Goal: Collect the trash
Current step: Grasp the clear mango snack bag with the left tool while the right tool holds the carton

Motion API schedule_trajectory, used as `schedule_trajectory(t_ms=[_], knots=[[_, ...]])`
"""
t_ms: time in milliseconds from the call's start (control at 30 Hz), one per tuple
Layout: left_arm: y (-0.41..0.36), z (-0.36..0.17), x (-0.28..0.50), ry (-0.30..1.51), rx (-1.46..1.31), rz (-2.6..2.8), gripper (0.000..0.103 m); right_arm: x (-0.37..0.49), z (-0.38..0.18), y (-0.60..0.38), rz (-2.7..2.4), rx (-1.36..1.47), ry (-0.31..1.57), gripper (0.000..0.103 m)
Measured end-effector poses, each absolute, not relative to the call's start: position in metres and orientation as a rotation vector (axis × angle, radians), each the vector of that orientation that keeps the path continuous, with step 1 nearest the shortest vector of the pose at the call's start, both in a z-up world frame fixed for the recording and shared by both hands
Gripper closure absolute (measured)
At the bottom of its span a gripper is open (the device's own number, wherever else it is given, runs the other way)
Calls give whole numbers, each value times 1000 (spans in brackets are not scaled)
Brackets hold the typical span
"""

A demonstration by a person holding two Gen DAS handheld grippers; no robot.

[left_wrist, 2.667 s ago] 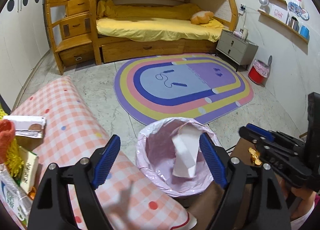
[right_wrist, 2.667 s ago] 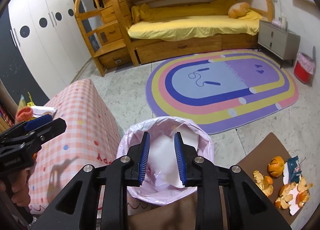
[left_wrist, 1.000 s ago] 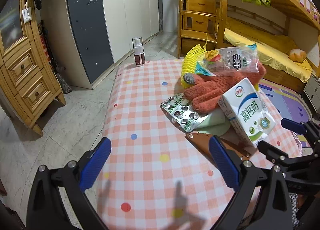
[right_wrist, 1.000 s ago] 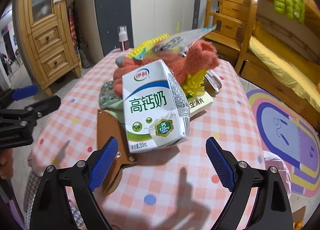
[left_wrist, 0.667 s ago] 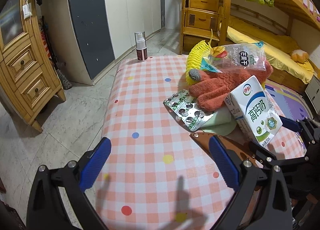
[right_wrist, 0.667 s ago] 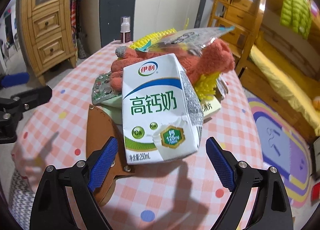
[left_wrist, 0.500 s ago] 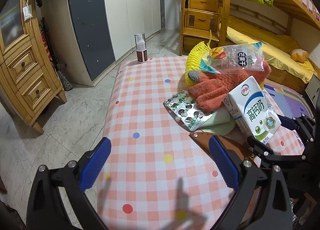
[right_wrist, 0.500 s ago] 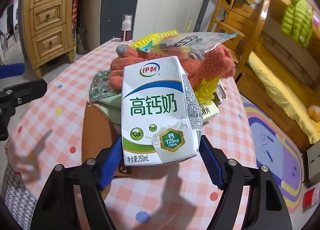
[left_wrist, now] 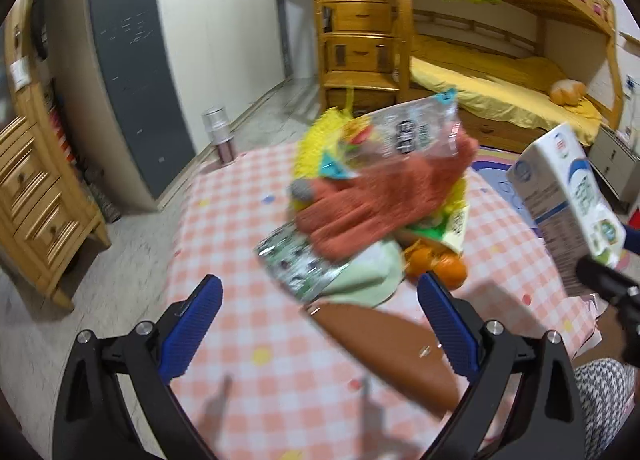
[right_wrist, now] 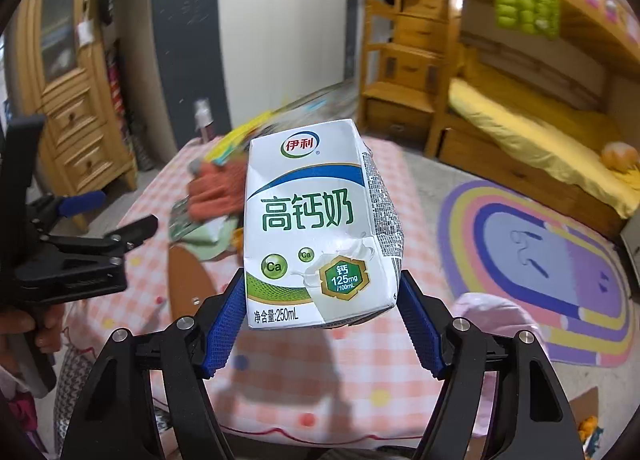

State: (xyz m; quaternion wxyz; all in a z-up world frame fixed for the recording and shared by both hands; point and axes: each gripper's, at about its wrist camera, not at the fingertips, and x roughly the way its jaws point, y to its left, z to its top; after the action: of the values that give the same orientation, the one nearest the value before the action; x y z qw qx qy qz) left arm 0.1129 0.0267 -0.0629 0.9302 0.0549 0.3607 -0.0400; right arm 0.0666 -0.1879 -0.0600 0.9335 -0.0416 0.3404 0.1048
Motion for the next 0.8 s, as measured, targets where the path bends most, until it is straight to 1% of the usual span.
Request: schedule_trajectory(t_ms=[100,167,300,500,533,567,700,733,767,800], knots=[[15,-69,126,736,117,-120,15,68,-56,-201,189,-61,689,31],[9,-72,140,734,117,-137,22,70,-56,-207,179,-53,687,31],[1,-76,161,718,115,-157,22,77,-62,-216,168,-40,694,30],[-15,-83,190,666,201,-148,22,87,-69,-227,165,-2,711,30],[-18,-84,194,662,211,-151,23,90,-71,-229,163,5,717,30],[-19,-85,198,659,220,-154,27,91,-72,-230,161,10,721,30],[-26,-84,205,622,259,-171,35,94,-73,-233,149,8,728,30],[-28,-84,206,616,263,-173,40,94,-72,-233,146,10,728,30],[-30,-83,206,615,264,-177,50,93,-73,-234,145,14,728,30],[-30,-83,208,618,263,-177,55,91,-73,-235,145,17,727,30]])
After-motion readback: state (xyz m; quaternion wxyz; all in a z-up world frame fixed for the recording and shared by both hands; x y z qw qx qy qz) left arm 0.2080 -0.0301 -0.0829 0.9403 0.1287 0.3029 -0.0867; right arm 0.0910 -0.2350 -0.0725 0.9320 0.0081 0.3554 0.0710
